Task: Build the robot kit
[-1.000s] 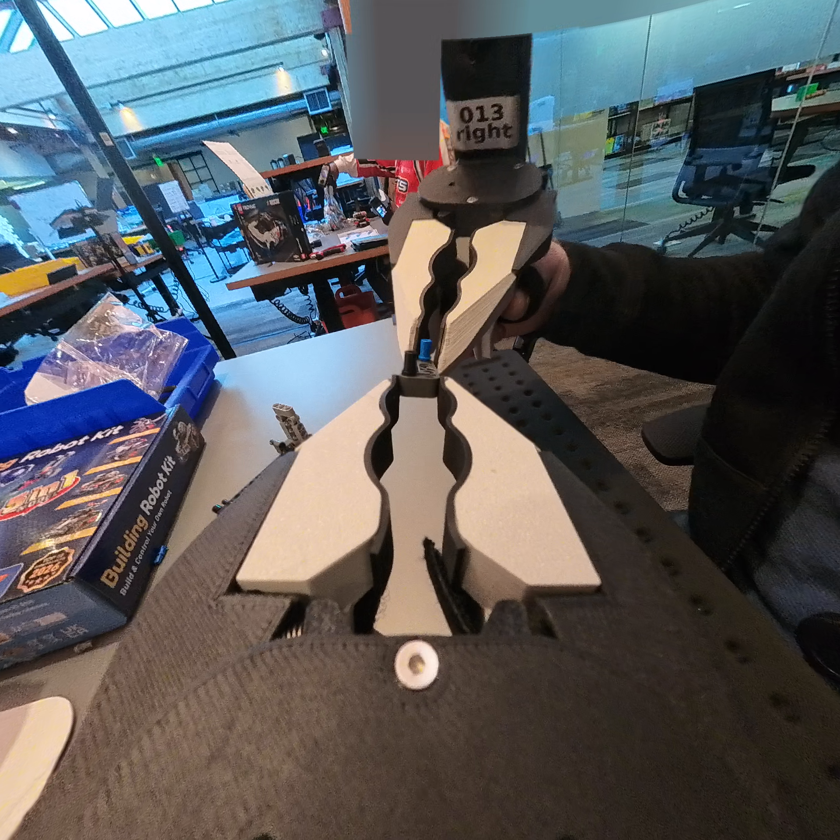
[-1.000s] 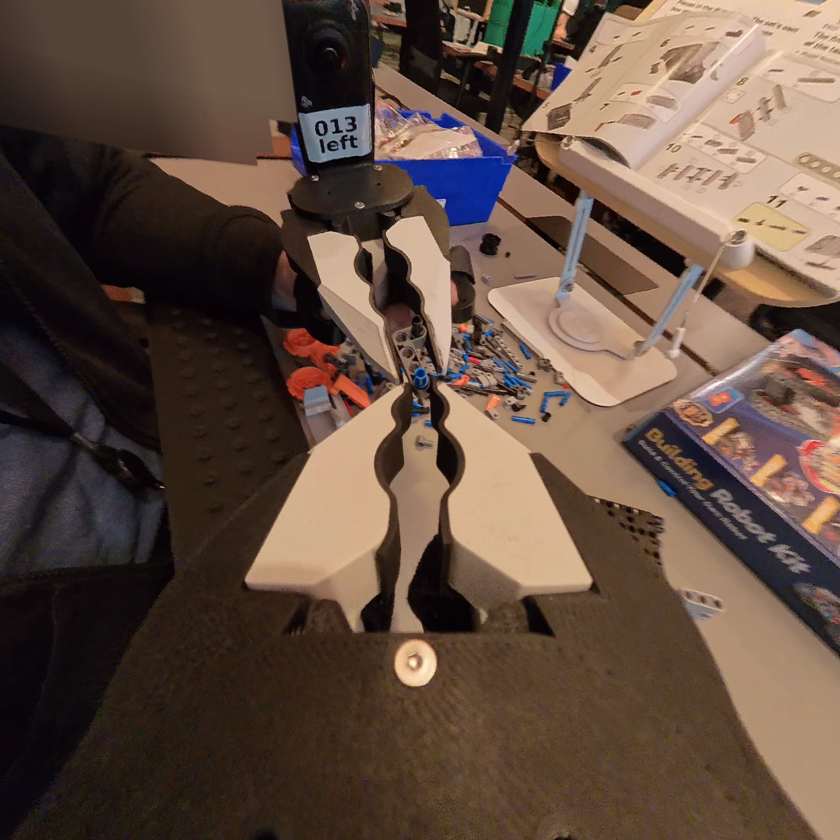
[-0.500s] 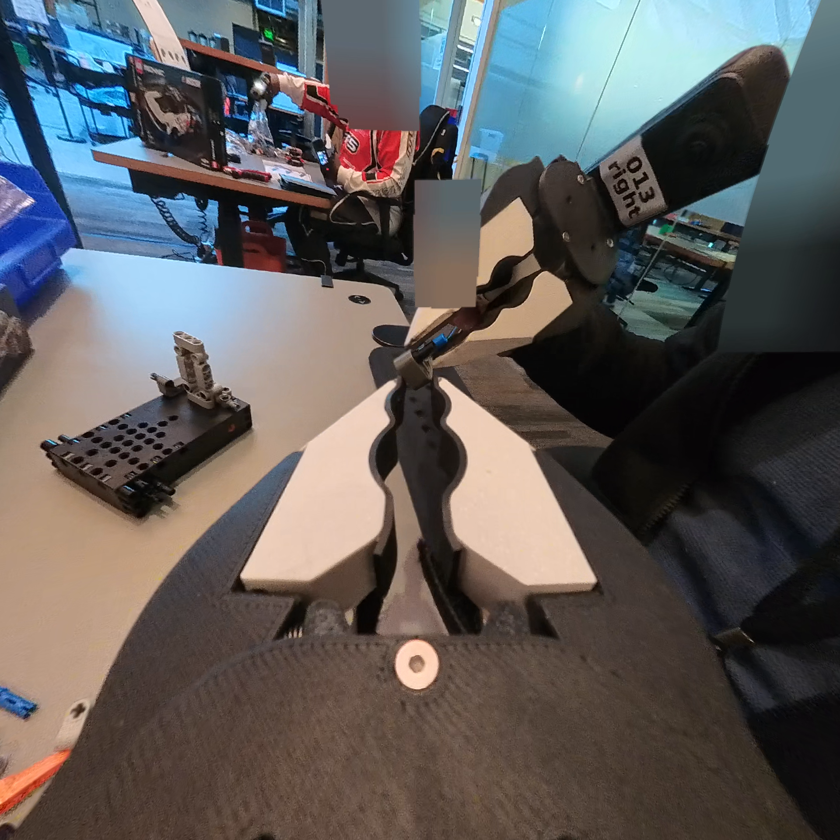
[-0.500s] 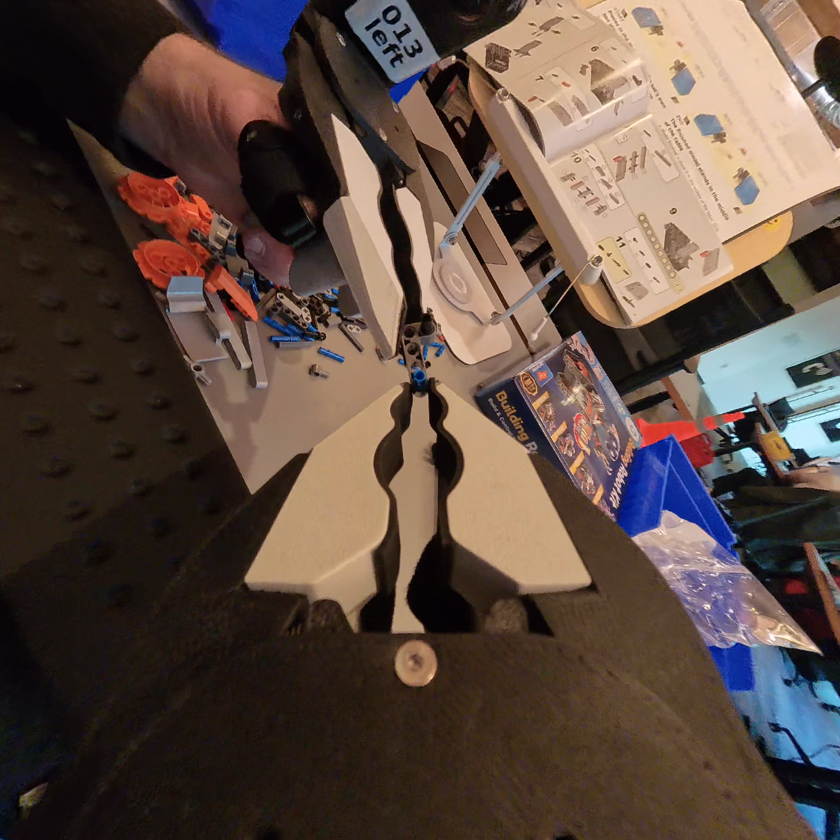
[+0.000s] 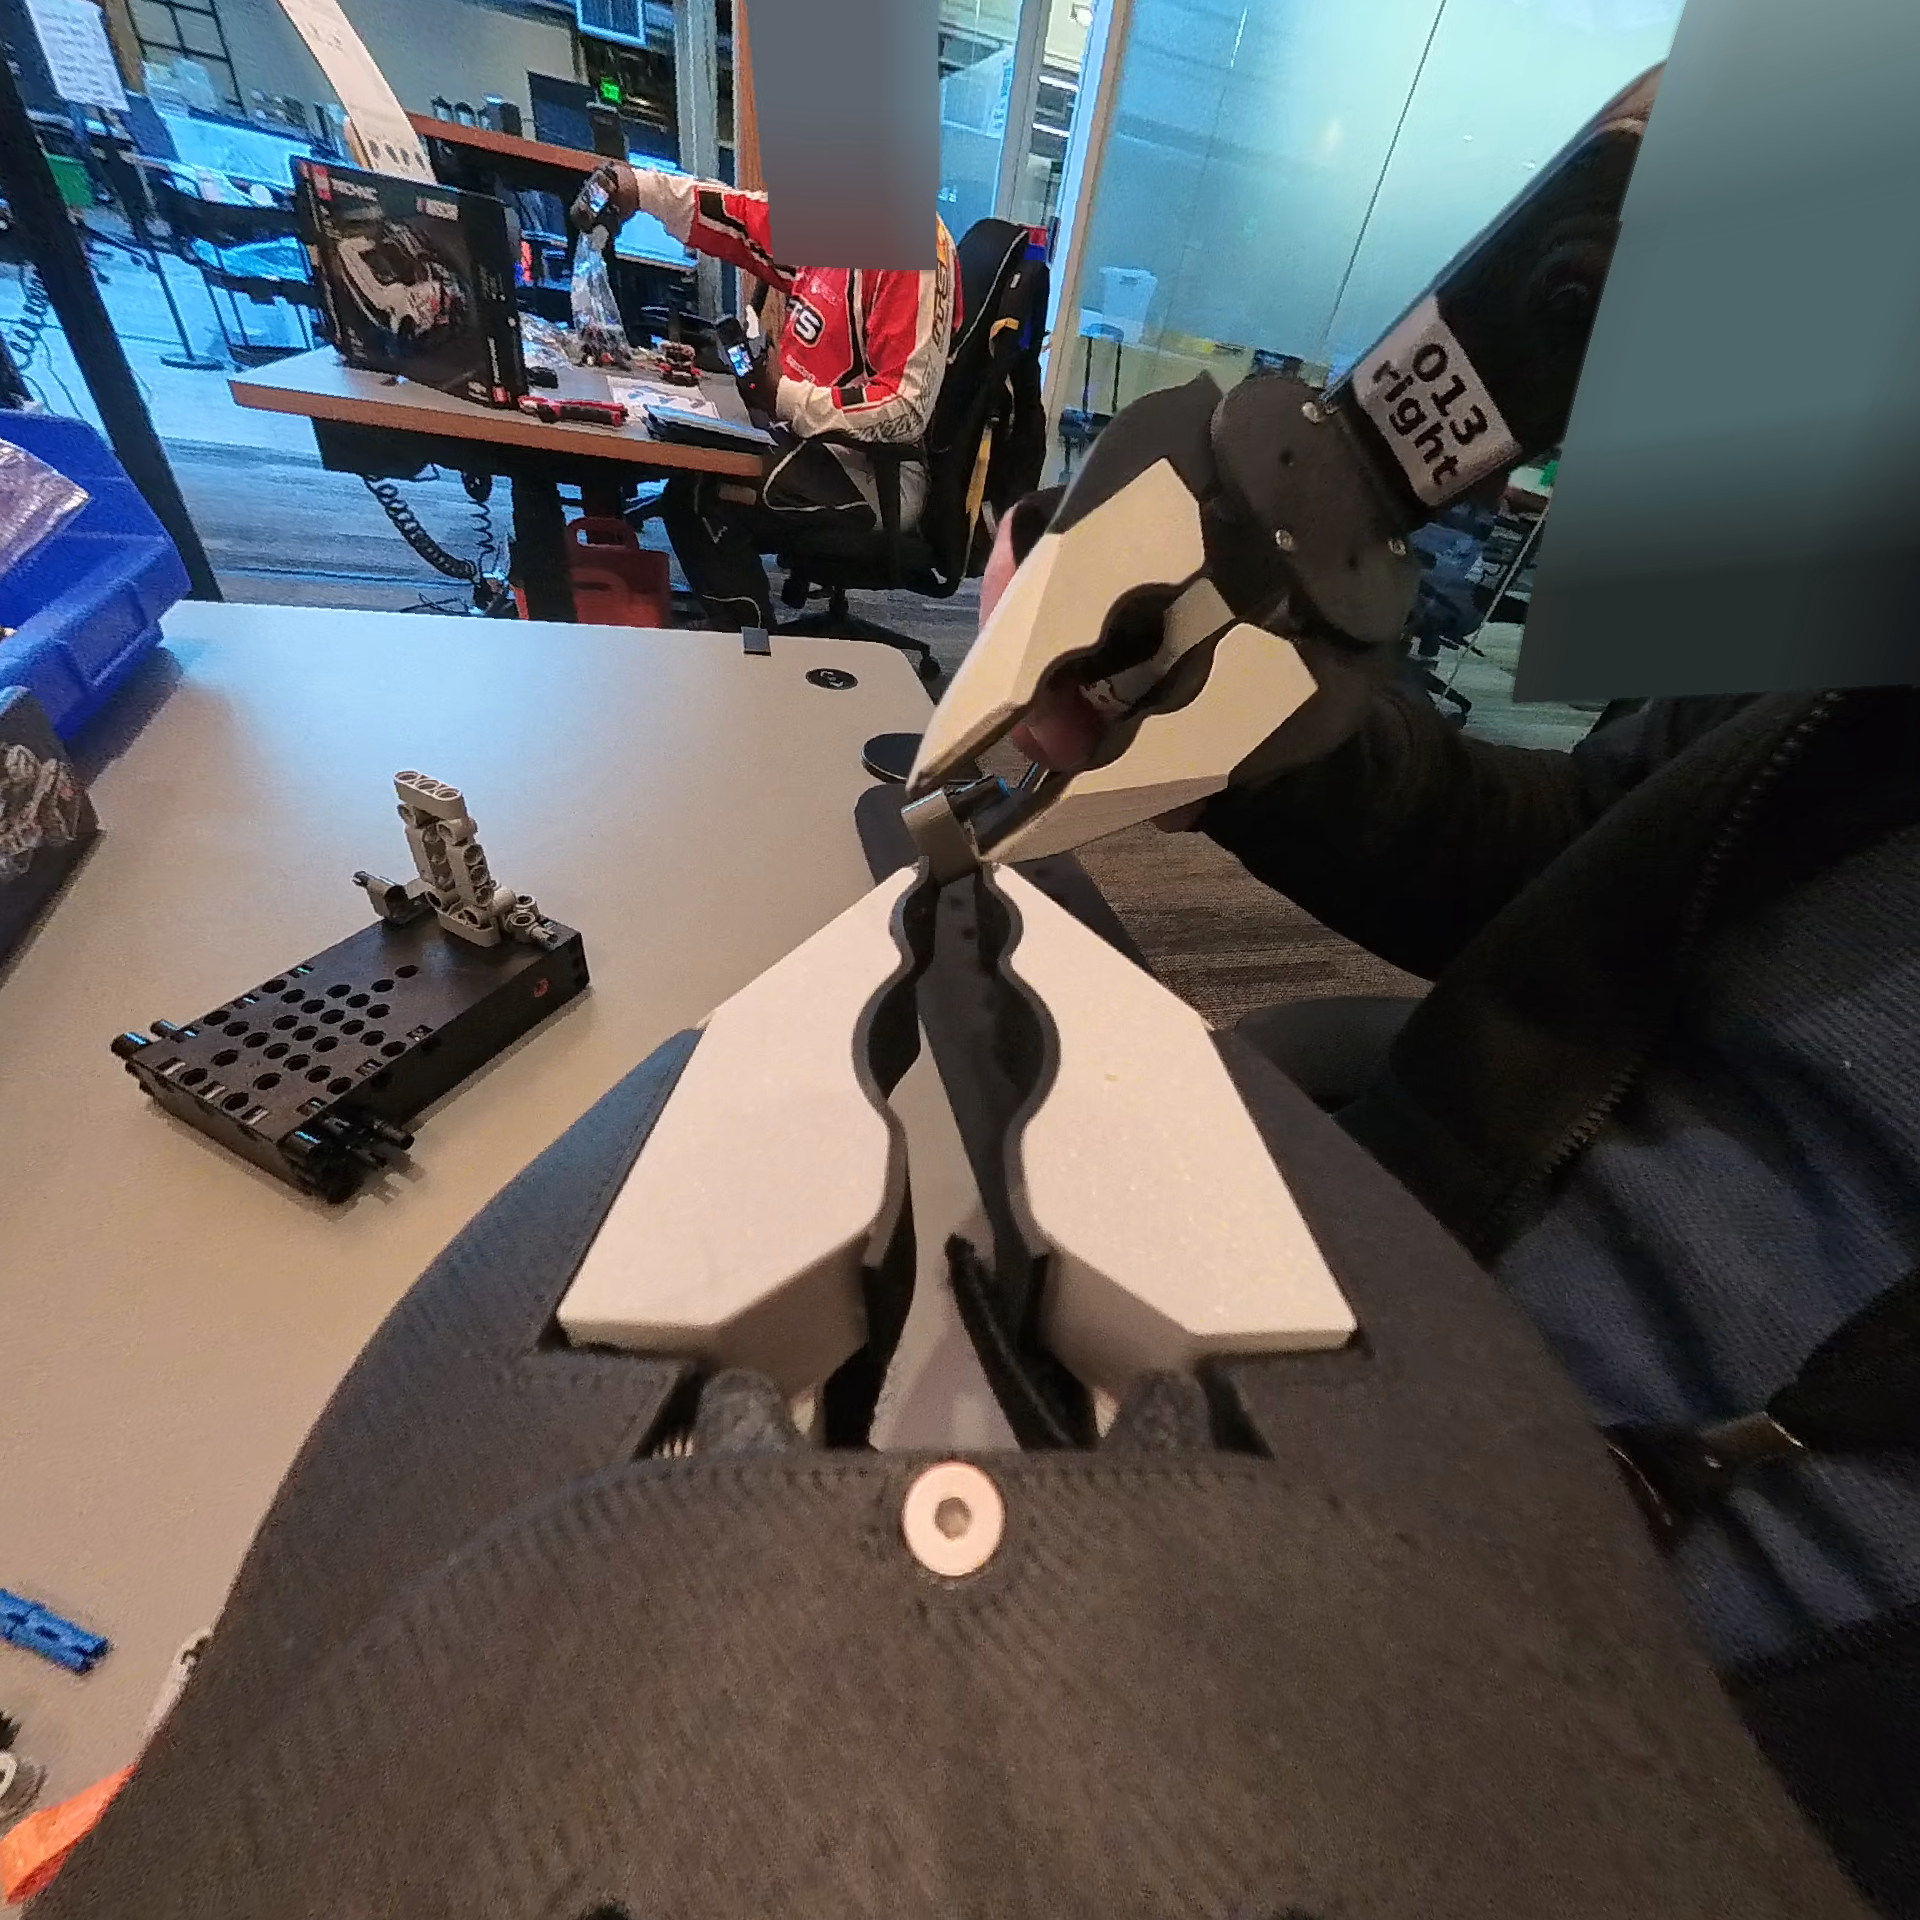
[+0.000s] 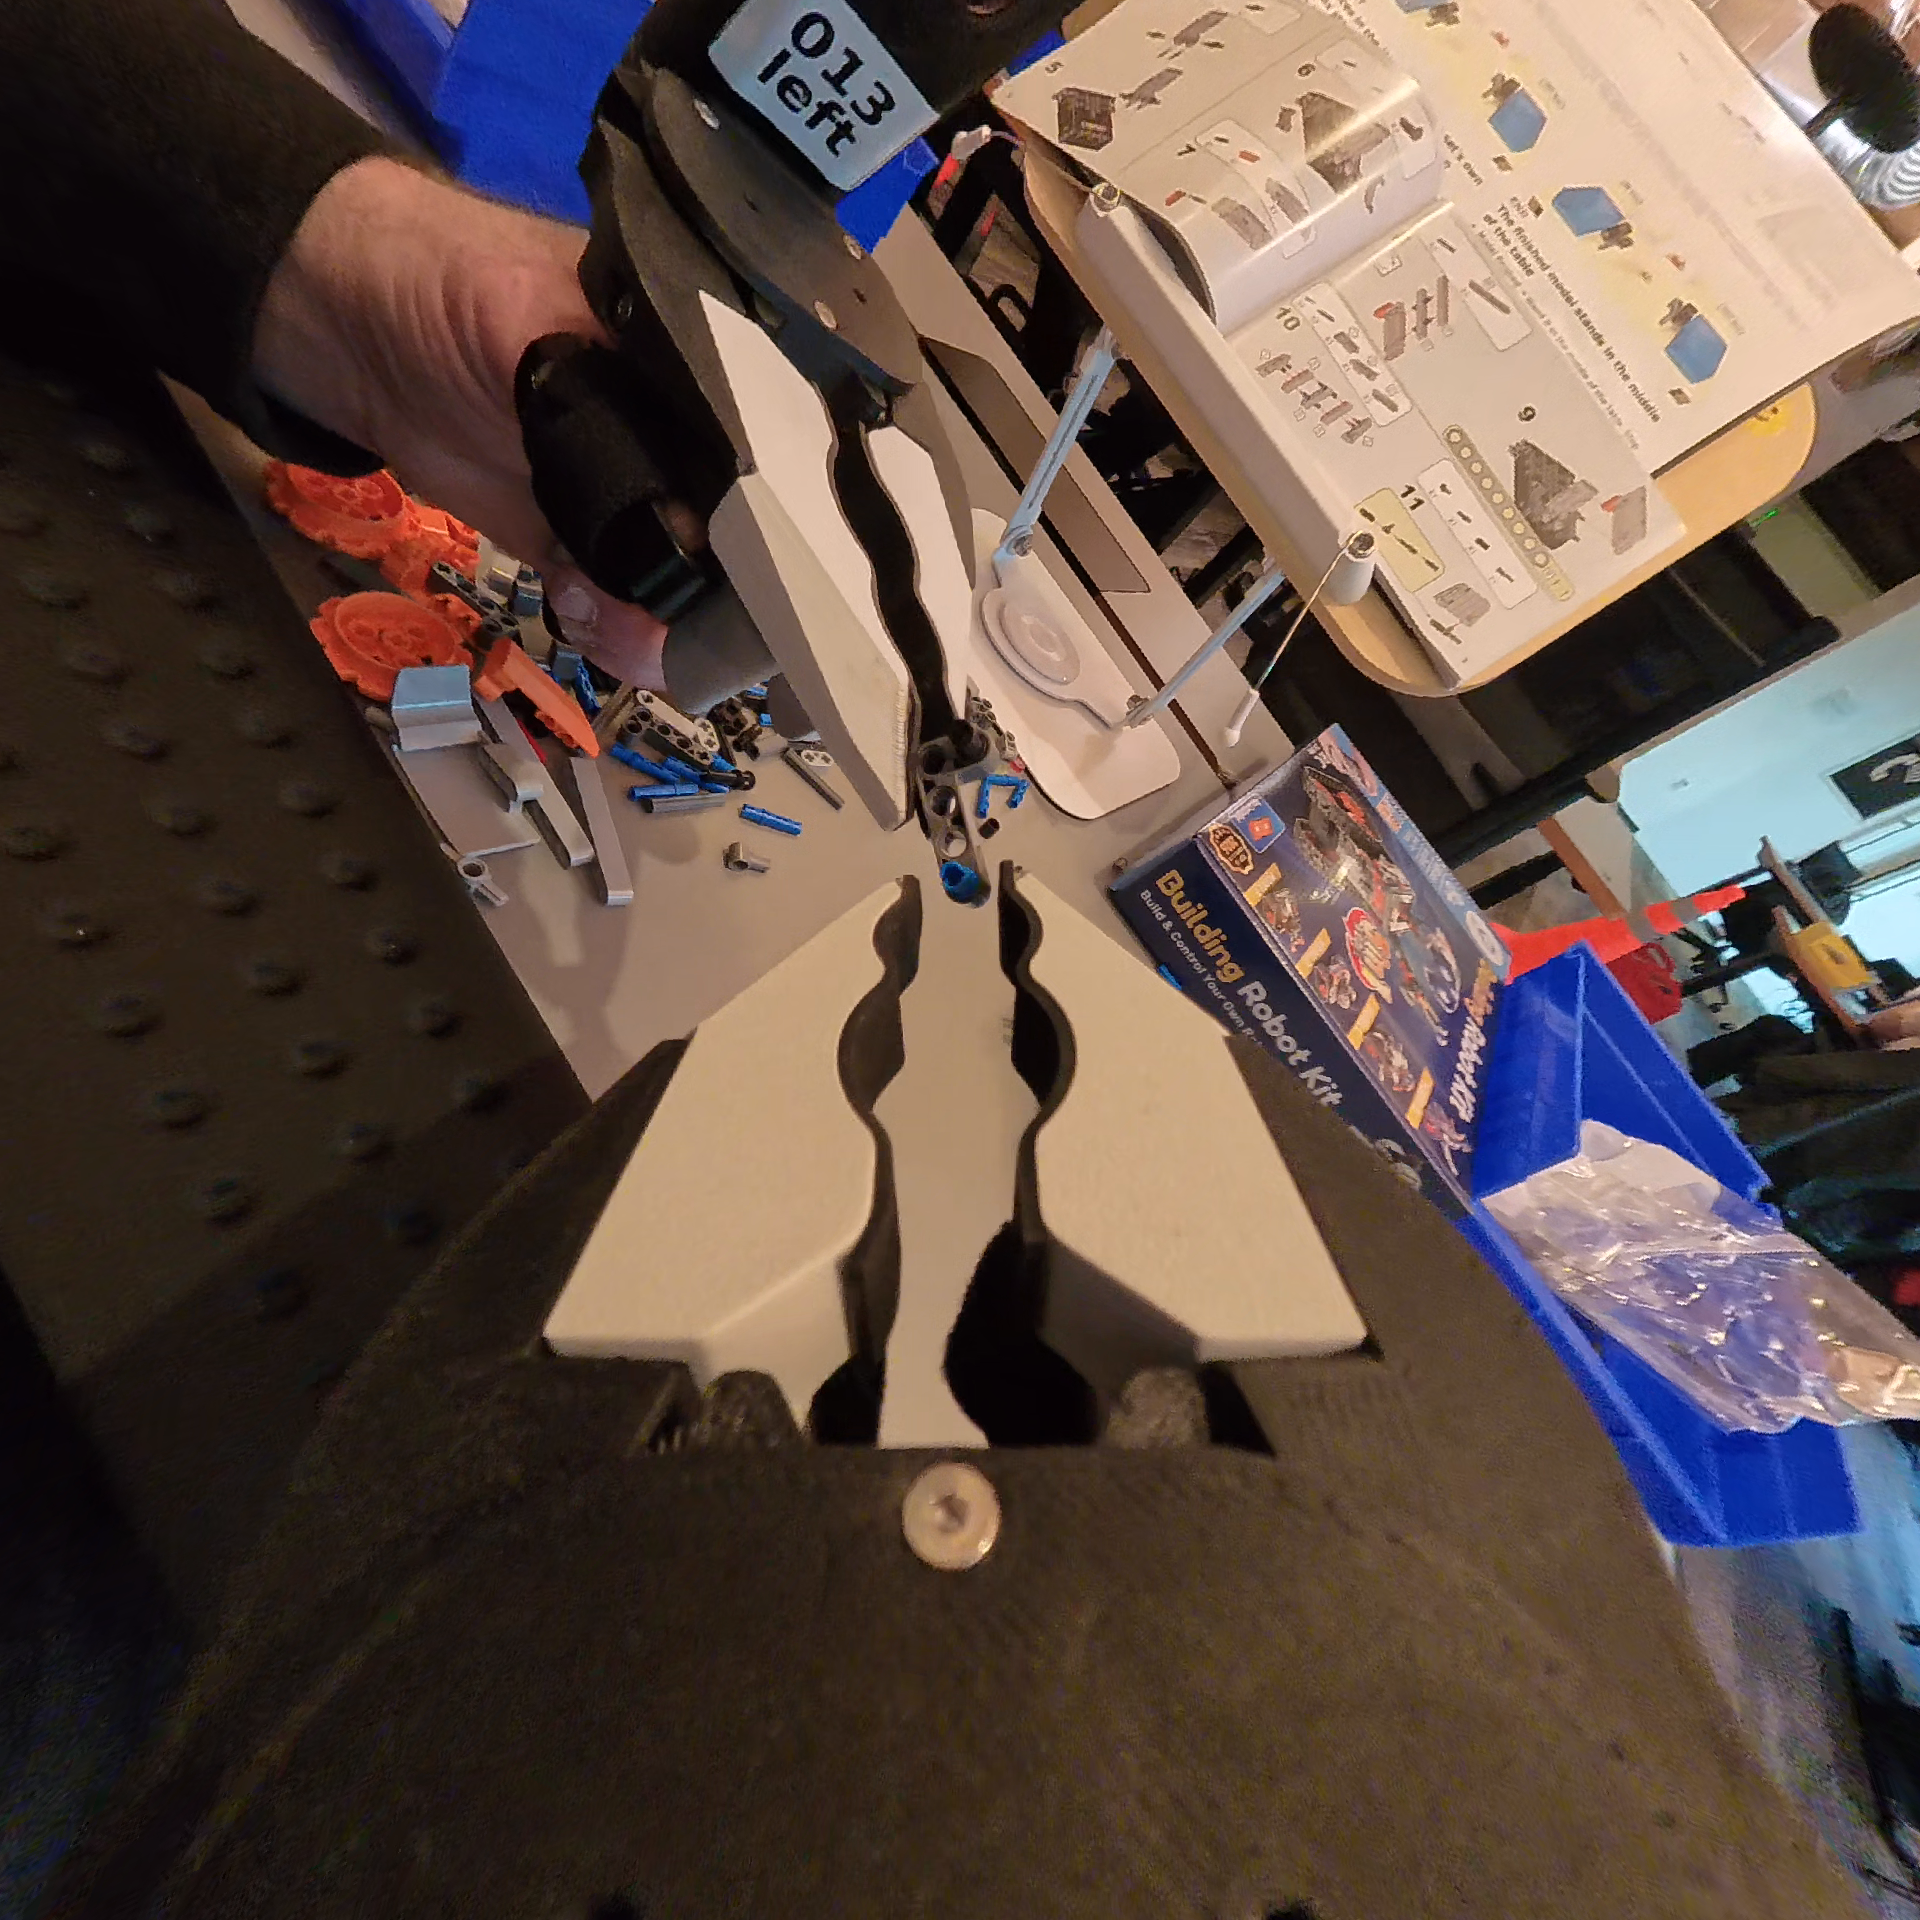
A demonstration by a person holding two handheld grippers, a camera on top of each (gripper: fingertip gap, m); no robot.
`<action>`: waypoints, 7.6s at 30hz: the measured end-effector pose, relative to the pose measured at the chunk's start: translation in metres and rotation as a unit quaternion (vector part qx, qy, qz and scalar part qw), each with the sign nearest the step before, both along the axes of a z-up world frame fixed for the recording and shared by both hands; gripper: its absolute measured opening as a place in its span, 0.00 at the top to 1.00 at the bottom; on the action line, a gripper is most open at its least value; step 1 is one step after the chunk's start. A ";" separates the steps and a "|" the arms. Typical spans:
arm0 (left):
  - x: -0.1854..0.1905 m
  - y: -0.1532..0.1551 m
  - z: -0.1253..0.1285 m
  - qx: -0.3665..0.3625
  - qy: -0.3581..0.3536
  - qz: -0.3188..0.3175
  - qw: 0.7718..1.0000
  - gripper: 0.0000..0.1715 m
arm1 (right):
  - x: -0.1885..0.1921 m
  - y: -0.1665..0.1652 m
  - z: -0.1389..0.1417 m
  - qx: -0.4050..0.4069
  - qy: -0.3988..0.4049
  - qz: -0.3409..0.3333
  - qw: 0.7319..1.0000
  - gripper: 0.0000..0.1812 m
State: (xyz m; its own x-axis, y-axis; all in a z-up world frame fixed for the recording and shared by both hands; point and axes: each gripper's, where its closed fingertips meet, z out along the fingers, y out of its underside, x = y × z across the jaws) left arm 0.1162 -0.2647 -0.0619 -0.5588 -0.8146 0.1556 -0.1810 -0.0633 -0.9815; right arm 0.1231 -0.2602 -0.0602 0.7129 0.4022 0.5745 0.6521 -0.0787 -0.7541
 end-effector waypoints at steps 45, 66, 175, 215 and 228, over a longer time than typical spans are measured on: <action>0.067 0.008 -0.035 0.351 0.029 0.004 0.936 0.95 | 0.060 0.004 -0.042 -0.175 0.146 -0.057 0.972 0.96; 0.102 0.030 -0.019 0.257 -0.016 0.073 0.964 0.97 | 0.105 0.014 -0.029 -0.086 0.326 -0.149 0.930 0.93; 0.124 0.081 -0.098 0.276 0.238 0.066 0.929 0.71 | 0.143 0.030 -0.101 -0.183 0.181 -0.208 0.944 0.99; 0.127 0.070 -0.110 0.192 0.245 0.128 0.942 0.84 | 0.140 0.015 -0.106 -0.214 0.203 -0.207 0.933 0.99; 0.129 0.068 -0.110 0.186 0.236 0.137 0.944 0.84 | 0.142 0.018 -0.110 -0.229 0.220 -0.221 0.922 0.99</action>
State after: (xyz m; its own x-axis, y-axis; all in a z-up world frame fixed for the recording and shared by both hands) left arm 0.2457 -0.1966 -0.1719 -0.2586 -0.9659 0.0089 -0.6312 0.1620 -0.7586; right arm 0.2652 -0.2422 -0.1703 0.9890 0.1442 0.0324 0.1182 -0.6399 -0.7593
